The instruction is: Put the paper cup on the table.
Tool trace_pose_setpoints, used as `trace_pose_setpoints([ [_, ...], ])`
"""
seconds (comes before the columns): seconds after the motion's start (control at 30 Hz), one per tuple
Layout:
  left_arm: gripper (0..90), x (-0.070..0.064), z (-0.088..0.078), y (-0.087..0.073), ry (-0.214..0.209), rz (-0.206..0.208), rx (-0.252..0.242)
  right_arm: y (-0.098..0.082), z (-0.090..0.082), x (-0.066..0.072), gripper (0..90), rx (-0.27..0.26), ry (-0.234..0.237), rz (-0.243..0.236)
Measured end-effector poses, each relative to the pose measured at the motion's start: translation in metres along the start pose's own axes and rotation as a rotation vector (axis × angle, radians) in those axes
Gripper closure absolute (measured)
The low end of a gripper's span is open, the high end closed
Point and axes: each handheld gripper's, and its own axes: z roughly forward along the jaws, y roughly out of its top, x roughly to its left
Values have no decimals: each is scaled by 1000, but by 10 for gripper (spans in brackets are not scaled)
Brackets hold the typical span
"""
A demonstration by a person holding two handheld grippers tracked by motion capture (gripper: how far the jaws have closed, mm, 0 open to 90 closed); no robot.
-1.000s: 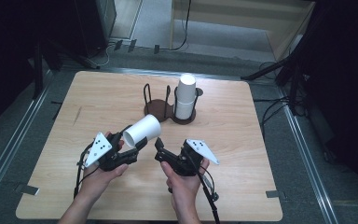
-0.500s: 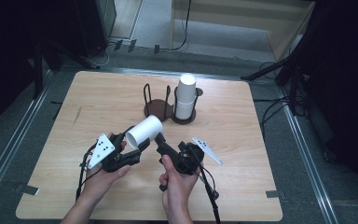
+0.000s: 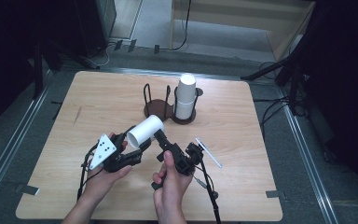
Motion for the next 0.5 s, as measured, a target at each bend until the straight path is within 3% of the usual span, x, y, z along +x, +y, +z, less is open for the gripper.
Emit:
trace_pose_setpoints([
  [0.5,325,-3,2,-1,-5,7,-1,1,16,-7,0,111,64,271],
])
